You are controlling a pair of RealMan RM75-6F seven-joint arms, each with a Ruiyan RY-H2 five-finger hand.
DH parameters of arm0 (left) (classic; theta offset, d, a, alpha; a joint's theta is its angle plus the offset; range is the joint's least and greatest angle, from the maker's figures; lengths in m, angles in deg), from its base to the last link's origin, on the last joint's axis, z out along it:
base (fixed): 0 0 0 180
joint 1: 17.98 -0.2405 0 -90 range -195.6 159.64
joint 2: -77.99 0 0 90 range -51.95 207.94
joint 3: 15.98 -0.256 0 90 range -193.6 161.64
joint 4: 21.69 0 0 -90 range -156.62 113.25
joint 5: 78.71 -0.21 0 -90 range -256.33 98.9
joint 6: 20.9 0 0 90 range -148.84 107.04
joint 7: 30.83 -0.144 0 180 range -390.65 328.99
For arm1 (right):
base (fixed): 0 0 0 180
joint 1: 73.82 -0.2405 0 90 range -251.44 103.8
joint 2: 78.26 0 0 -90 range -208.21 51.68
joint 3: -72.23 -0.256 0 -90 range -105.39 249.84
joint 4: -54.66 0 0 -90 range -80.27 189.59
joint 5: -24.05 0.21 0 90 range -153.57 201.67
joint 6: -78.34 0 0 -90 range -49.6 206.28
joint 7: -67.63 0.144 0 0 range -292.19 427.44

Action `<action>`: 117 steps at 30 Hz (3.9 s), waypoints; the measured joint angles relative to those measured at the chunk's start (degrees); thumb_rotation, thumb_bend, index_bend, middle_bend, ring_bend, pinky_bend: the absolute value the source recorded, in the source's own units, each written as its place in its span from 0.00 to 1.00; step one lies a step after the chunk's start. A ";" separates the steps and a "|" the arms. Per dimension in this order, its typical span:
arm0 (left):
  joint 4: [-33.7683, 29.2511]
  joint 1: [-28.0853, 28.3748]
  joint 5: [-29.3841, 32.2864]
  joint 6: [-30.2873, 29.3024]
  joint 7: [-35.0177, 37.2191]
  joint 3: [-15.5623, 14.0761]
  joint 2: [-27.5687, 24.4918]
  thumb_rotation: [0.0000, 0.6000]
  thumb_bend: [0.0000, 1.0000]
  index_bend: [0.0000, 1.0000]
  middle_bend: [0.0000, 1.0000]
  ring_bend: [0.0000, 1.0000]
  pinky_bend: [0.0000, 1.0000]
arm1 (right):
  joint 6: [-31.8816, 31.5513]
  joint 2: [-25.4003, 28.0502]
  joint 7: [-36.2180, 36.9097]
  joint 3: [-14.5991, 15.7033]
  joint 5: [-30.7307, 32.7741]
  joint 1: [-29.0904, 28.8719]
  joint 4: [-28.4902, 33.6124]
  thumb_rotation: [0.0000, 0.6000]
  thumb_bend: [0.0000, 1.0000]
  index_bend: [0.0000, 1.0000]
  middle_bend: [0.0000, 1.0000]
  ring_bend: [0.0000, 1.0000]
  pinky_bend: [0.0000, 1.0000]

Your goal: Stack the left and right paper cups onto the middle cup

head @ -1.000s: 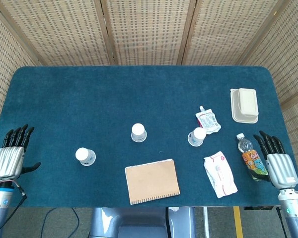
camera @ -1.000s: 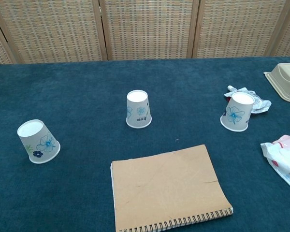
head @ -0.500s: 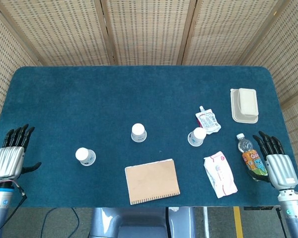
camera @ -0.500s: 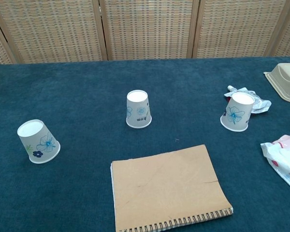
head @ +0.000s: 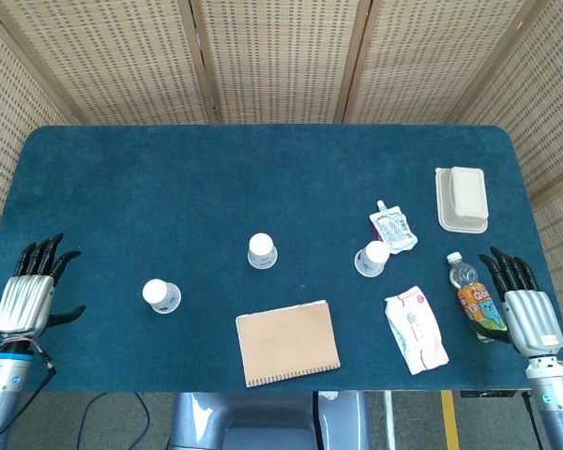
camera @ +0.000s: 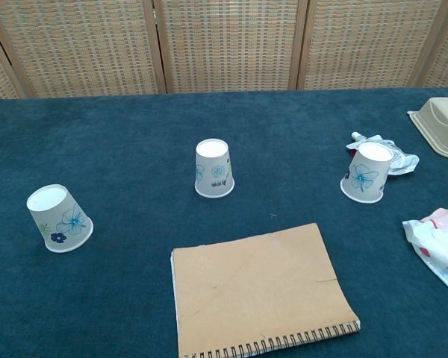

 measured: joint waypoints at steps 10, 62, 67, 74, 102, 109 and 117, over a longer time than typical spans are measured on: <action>-3.53 4.29 1.78 7.58 -1.81 0.84 -2.40 1.00 0.17 0.27 0.00 0.00 0.00 | -0.02 0.32 0.82 -0.29 0.33 0.07 0.07 1.00 0.06 0.02 0.00 0.00 0.00; -4.52 21.15 21.80 18.05 -21.75 -0.60 7.12 1.00 0.26 0.43 0.00 0.00 0.01 | -0.39 1.76 5.90 -1.40 1.35 0.55 -0.16 1.00 0.06 0.02 0.00 0.00 0.00; -5.62 22.17 21.51 17.52 -21.74 0.65 6.25 1.00 0.26 0.41 0.00 0.00 0.01 | -0.28 1.84 6.39 -1.52 1.56 0.55 -0.29 1.00 0.06 0.02 0.00 0.00 0.00; -6.32 25.87 22.88 18.44 -21.48 4.53 6.23 1.00 0.26 0.39 0.00 0.00 0.01 | 0.53 1.76 7.34 -1.83 2.32 0.31 -0.99 1.00 0.06 0.02 0.00 0.00 0.00; 10.28 47.89 33.71 27.72 -22.83 12.76 21.63 1.00 0.24 0.23 0.00 0.00 0.00 | 6.58 0.96 13.17 -4.07 8.66 -0.72 -6.65 1.00 0.06 0.02 0.00 0.00 0.00; 10.03 49.26 37.46 27.98 -24.28 11.15 21.40 1.00 0.22 0.14 0.00 0.00 0.00 | 6.90 1.04 13.97 -4.18 8.67 -0.59 -7.08 1.00 0.06 0.02 0.00 0.00 0.00; 4.98 45.85 35.65 22.44 -22.68 8.60 17.72 1.00 0.21 0.14 0.00 0.00 0.00 | 6.87 0.99 13.62 -3.98 8.12 -0.59 -6.84 1.00 0.06 0.03 0.00 0.00 0.00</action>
